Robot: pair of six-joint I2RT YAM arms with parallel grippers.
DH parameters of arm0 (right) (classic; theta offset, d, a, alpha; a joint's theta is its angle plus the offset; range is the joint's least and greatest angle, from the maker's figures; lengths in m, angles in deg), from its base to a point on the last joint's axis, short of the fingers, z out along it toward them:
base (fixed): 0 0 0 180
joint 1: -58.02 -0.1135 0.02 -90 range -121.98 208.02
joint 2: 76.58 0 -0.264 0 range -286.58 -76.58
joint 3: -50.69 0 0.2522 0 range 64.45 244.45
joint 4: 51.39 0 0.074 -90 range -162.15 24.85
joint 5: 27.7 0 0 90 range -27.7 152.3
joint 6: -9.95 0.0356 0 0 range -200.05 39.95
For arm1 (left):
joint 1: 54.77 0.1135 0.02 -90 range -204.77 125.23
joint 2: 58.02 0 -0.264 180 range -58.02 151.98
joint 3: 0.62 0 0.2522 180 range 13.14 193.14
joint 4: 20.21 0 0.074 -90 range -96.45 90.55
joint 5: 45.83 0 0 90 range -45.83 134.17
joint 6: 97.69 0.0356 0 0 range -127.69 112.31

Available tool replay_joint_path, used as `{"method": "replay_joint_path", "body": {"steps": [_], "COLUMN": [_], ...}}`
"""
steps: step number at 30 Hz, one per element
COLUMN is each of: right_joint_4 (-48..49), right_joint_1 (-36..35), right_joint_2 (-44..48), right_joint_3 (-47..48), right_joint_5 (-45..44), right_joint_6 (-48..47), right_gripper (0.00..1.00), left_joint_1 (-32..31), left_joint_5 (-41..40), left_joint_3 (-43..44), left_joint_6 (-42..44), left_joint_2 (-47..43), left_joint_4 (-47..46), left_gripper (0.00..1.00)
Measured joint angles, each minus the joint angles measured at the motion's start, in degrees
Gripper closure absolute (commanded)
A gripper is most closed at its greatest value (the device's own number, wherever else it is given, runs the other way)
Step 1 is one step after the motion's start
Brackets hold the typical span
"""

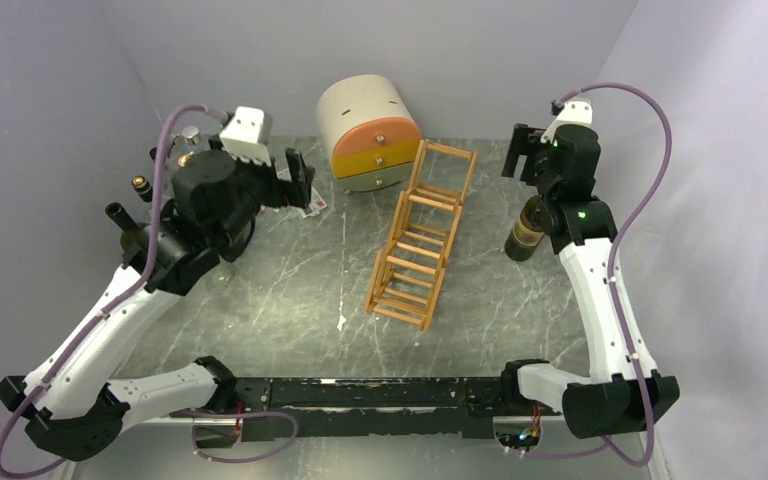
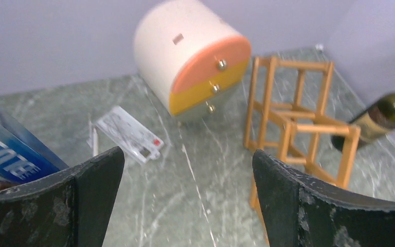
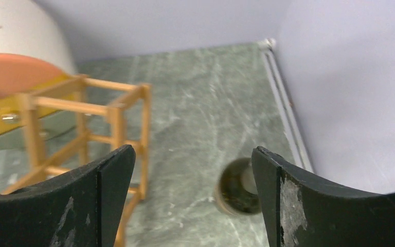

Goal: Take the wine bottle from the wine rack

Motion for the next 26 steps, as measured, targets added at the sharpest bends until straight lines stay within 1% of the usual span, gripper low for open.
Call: {"method": "replay_joint_path", "body": {"steps": [4, 9, 12, 14, 17, 20, 24, 26], "right_joint_4": [-2.82, -6.69, -8.92, -10.25, -11.54, -13.05, -13.86, -13.49], "right_joint_1": [-4.63, -6.03, -6.03, -6.03, -6.03, -6.01, -6.01, -6.01], "right_joint_2": [1.81, 6.32, 10.29, 13.6, 19.1, 23.76, 26.51, 27.17], "right_joint_3": [5.2, 11.26, 13.7, 14.71, 15.1, 16.11, 19.3, 19.39], "right_joint_5": [4.35, 11.39, 12.52, 12.46, 12.17, 11.58, 10.71, 10.47], "right_joint_6": [0.81, 1.42, 0.92, 0.31, -0.09, 0.02, 0.5, 0.79], "right_gripper": [0.01, 0.0, 0.0, 0.0, 0.0, 0.0, 0.0, 0.0], "left_joint_1": [7.72, 22.49, 31.28, 34.99, 36.15, 36.2, 36.2, 36.2], "left_joint_5": [2.56, 5.64, 7.72, 7.87, 7.82, 8.26, 9.29, 9.9], "left_joint_3": [6.58, 11.69, 12.5, 12.5, 12.5, 12.48, 11.65, 10.47], "left_joint_6": [2.95, 4.13, 4.11, 4.11, 3.78, 2.56, 1.18, 0.7], "left_joint_2": [2.4, 3.13, 2.58, 1.4, -1.57, -6.78, -13.44, -16.09], "left_joint_4": [-0.96, -2.29, -2.29, -1.66, -1.33, -1.62, -3.87, -5.46], "left_gripper": [0.02, 0.02, 0.02, 0.03, 0.02, 0.02, 0.02, 0.03]}}
